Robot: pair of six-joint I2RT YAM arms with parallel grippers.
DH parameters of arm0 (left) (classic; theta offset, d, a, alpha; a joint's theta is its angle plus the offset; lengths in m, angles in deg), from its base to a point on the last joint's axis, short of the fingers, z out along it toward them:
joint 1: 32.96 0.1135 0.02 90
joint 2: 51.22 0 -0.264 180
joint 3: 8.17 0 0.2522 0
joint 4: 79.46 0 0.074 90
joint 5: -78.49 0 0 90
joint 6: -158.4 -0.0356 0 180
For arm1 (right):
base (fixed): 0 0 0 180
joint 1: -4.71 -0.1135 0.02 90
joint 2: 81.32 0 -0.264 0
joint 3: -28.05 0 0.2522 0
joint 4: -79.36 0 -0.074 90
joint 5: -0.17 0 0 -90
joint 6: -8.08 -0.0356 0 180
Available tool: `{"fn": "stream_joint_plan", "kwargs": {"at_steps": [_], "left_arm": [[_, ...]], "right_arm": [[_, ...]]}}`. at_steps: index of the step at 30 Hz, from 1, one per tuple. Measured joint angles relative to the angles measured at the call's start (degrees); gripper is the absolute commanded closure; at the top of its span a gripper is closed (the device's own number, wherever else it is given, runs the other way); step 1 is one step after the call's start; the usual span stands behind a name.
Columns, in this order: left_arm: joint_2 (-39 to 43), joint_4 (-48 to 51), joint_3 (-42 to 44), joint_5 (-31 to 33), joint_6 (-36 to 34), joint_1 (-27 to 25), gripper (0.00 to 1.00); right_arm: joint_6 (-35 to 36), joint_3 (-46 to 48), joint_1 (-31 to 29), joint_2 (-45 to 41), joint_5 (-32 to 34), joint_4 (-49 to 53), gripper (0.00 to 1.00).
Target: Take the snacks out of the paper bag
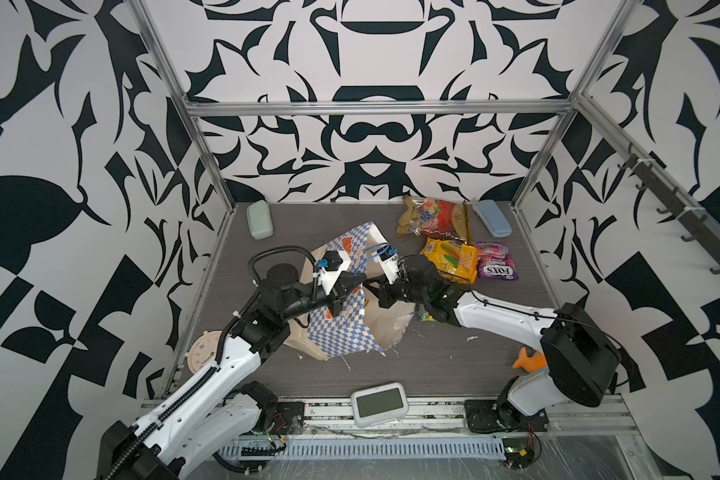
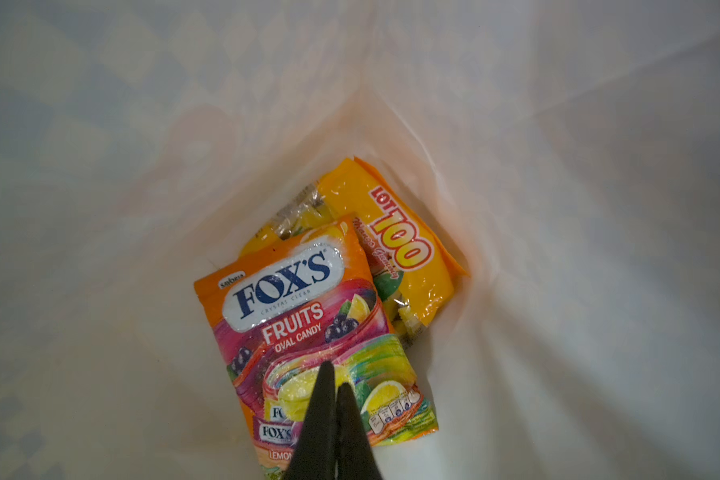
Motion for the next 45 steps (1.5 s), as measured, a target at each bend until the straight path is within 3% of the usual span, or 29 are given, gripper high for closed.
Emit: {"fn": "stream_joint_plan", "kwargs": {"at_steps": [4, 7, 11, 16, 25, 33, 40, 45], "left_arm": [[-6.5, -0.5, -4.0, 0.1, -0.2, -6.1, 1.0], [-9.2, -2.5, -3.7, 0.3, 0.2, -7.6, 1.0], [-6.7, -4.2, -1.0, 2.7, -0.1, -7.6, 1.0], [-0.2, 0.5, -0.8, 5.9, -3.0, -7.6, 1.0], [5.7, 11.1, 0.4, 6.5, -4.2, -7.6, 1.0], [9.7, 17.6, 0.2, 8.7, -6.2, -7.6, 1.0], [11.5, 17.0, 1.3, 10.6, -6.2, -7.6, 1.0], [11.3, 16.9, 1.2, 10.7, -5.8, -7.6, 1.0]], "right_arm": [[-1.0, 7.0, 0.0, -1.8, 3.0, -0.5, 0.93], [-1.6, 12.2, 0.0, -5.8, 6.0, -0.3, 0.92], [-1.4, 14.3, 0.0, -12.7, 9.2, 1.2, 0.87], [-0.5, 13.6, 0.1, -18.0, 10.3, 3.8, 0.75], [-1.9, 11.5, -2.9, -9.1, 6.3, 2.9, 0.72], [4.8, 12.7, -20.5, -4.5, 10.5, -9.2, 0.71], [6.7, 12.3, -21.5, 2.8, 14.7, -12.0, 0.69], [5.3, 11.5, -20.1, 5.7, 17.6, -14.3, 0.54]]}}
